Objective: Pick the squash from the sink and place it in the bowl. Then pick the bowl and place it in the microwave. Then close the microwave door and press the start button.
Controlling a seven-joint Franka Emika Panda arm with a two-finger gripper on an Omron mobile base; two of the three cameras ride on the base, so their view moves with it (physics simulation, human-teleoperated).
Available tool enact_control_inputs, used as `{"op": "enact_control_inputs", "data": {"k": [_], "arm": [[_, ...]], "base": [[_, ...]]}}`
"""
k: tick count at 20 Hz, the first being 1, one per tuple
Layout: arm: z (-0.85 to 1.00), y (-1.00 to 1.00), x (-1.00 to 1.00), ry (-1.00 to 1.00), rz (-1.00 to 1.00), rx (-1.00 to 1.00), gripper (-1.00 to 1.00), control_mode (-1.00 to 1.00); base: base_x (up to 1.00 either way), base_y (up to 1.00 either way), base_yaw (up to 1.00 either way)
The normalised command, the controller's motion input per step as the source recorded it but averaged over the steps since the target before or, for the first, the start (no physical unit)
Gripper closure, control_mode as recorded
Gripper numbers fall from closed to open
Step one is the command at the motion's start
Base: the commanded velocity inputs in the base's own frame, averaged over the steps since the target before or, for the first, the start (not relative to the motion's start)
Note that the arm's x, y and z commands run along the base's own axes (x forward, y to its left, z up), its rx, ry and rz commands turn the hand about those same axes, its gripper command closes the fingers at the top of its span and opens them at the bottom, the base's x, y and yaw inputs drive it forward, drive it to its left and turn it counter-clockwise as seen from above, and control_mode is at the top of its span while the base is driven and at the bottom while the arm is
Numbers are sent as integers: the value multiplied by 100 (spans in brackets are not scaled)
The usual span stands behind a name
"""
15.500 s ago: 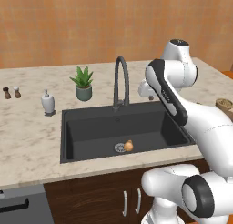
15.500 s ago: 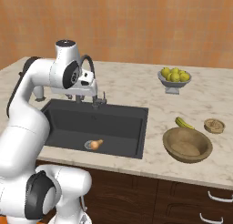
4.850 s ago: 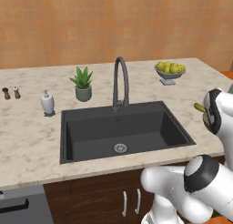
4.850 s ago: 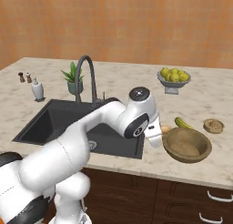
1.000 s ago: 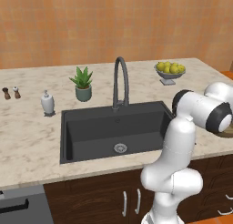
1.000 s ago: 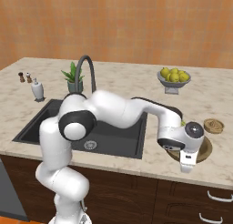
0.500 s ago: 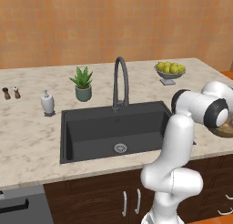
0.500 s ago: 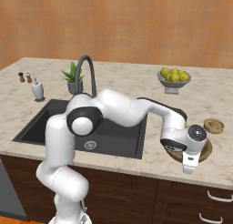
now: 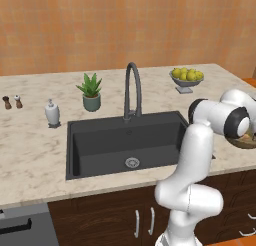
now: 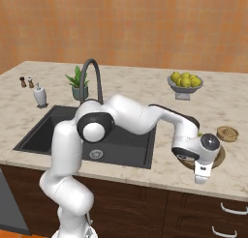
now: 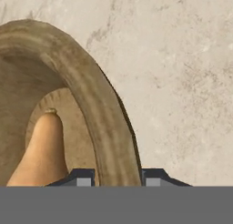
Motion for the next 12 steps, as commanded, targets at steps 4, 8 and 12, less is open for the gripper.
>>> {"op": "enact_control_inputs", "data": {"k": [4,8,12], "arm": [[-1,3,-12,-6,0,0,100,-100],[48,41,-69,-17,0,-10,100,-100],[81,56,-52,-14,0,-13,100,-100]], "base": [[0,0,0],[0,0,0],[0,0,0]]}}
